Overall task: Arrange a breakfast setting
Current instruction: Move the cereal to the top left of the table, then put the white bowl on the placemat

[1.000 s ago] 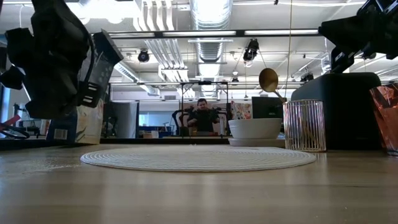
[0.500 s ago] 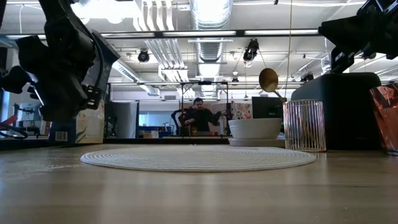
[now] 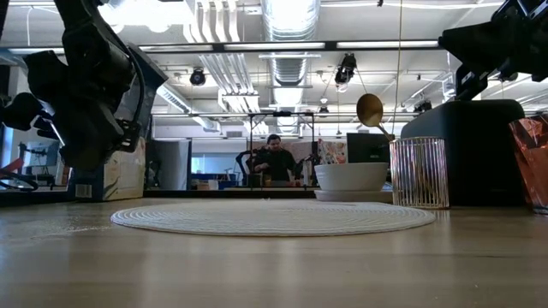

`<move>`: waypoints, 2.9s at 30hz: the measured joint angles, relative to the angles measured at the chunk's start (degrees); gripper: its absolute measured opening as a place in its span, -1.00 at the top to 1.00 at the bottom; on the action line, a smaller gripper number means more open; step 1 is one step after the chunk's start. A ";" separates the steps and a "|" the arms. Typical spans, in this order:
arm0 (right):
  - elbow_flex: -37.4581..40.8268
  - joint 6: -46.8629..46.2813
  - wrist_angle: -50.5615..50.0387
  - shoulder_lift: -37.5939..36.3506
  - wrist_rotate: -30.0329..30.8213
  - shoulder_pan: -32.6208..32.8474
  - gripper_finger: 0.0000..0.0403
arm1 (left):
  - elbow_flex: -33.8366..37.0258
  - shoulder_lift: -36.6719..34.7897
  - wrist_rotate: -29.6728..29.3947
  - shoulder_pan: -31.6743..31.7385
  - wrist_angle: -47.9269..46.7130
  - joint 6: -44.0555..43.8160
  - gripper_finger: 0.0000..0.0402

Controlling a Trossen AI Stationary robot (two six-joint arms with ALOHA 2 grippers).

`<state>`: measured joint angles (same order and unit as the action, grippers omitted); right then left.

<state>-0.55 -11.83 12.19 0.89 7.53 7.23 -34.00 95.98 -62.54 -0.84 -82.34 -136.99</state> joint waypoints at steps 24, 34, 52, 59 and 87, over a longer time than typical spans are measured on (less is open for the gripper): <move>0.01 -0.01 0.02 0.02 0.00 -0.01 0.83 | -7.64 -8.40 18.15 -8.29 2.45 24.06 -0.61; 0.01 -0.01 0.02 -0.01 0.00 0.01 0.83 | -20.50 -9.13 22.46 -17.53 10.65 49.16 -0.61; 0.01 -0.01 0.03 0.02 0.00 -0.01 0.83 | -21.20 -13.04 15.94 -19.54 52.02 103.49 -0.61; 0.01 0.01 0.02 0.01 0.00 -0.01 0.83 | -4.66 -22.46 33.39 -14.14 79.90 117.26 -0.61; 0.02 1.46 -0.01 -0.01 0.00 0.02 0.83 | 13.37 -31.12 58.93 -7.85 120.17 142.00 -0.61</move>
<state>-0.54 -10.37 12.19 0.89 7.53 7.25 -20.63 64.86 -3.62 -8.69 37.83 5.02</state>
